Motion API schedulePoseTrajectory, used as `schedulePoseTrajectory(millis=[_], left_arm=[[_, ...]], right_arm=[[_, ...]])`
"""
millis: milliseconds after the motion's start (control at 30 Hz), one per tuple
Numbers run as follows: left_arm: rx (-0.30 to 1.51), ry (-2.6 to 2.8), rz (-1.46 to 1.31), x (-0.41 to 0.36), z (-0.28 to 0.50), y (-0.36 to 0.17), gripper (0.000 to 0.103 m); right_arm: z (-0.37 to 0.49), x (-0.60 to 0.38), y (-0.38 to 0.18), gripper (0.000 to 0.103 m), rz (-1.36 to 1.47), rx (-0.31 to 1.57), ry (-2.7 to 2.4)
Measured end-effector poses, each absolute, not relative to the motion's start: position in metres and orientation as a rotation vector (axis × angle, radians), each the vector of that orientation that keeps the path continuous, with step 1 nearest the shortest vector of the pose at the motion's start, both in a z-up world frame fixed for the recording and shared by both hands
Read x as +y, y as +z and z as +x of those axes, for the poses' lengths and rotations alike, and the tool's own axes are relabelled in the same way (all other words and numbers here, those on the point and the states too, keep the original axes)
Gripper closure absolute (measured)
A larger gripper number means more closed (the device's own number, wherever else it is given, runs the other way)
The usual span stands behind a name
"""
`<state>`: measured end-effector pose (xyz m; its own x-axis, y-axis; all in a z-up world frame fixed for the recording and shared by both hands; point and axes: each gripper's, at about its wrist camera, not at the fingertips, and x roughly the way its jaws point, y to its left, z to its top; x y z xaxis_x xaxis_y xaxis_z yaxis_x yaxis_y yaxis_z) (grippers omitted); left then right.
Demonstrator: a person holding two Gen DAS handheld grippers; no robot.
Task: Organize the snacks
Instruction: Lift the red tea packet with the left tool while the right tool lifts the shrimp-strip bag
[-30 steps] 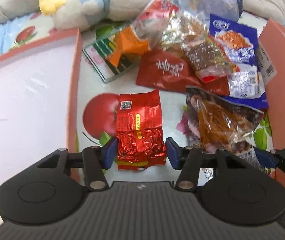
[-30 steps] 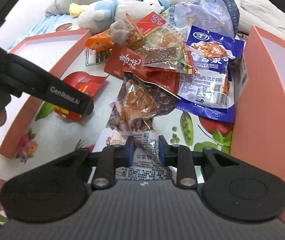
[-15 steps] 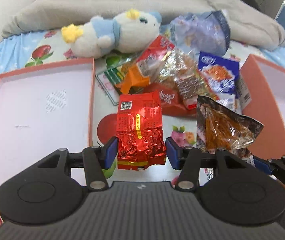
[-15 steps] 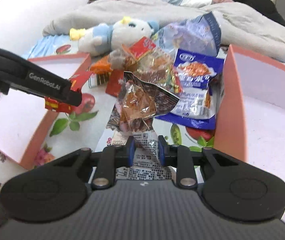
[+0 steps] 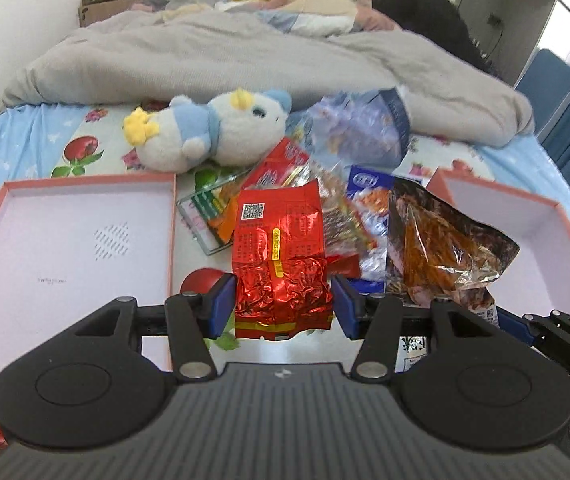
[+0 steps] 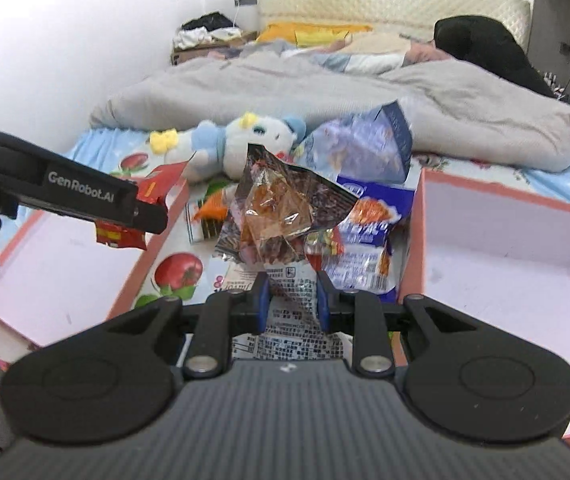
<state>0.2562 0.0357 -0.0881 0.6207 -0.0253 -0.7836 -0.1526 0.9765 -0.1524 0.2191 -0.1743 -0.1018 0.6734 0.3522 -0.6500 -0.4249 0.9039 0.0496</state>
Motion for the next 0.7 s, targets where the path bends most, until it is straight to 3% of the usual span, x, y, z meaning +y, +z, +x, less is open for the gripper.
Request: schedulePoseTrajectory(millis=[700], left_arm=[[0.782,-0.046,-0.217,-0.011,0.265,-0.011,0.045]], right_arm=[[0.225,-0.233,-0.028,0.076,-0.062,0.561,0.299]])
